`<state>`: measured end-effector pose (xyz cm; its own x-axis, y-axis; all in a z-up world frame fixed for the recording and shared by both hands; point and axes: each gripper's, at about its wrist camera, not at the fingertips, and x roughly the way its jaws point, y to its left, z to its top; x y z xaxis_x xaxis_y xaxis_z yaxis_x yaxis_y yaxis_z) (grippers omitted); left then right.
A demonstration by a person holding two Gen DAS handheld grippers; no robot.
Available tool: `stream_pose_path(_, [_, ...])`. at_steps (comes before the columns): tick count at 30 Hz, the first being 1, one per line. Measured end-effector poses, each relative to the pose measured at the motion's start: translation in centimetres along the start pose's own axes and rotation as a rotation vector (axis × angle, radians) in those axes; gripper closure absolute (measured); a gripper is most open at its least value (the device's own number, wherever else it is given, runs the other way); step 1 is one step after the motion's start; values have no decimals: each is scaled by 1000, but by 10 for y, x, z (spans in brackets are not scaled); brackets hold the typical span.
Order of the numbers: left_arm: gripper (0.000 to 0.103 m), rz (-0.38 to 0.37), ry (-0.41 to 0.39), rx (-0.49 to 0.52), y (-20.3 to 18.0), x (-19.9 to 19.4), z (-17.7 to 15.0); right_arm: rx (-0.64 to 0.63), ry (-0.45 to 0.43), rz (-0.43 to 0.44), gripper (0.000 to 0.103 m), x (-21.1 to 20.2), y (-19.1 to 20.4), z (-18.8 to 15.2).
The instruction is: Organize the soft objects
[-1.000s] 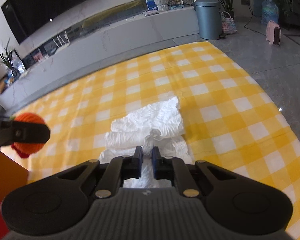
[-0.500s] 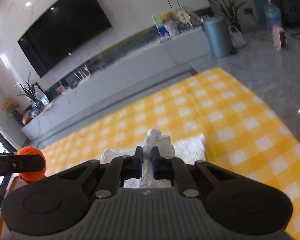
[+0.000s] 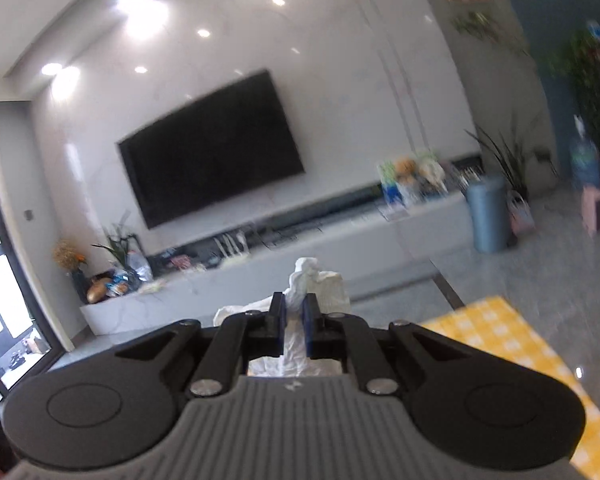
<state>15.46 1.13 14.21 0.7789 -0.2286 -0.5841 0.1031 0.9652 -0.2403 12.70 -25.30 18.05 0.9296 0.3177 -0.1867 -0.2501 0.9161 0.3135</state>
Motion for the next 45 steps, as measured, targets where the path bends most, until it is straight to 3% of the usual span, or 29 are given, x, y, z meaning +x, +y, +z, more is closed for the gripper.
stream_pose_path(6, [47,81,-32,-71,45,-18,-28,-93,-82,58,96,-17,72,29])
stream_pose_path(12, [47,126,-6,-94,76,-23,-60,-224,-151,113,96,-29,138,59])
stream_pose_path(17, [47,187,9,-115,92,-27,-81,-307,-135,140,96,-26,184,59])
stream_pose_path(21, [47,200,23,-104,100,-34,-93,-352,-60,157,96,-5,205,32])
stream_pose_path(26, [45,236,47,-100,108,-35,-109,-363,111,151,96,44,206,-26])
stream_pose_path(28, [24,217,38,-111,109,-36,-114,-382,194,136,96,65,204,-57])
stream_pose_path(30, [10,205,16,-134,110,-38,-118,-389,273,123,96,82,201,-89])
stream_pose_path(34, [9,243,-6,-85,98,-42,-120,-367,418,92,96,107,181,-147])
stream_pose_path(39, [8,243,-24,-41,92,-46,-122,-308,499,54,81,115,158,-182])
stream_pose_path(41, [8,249,-36,-23,88,-50,-123,-278,492,48,63,110,150,-180])
stream_pose_path(45, [8,250,-98,23,80,-60,-119,-244,435,43,45,95,140,-156])
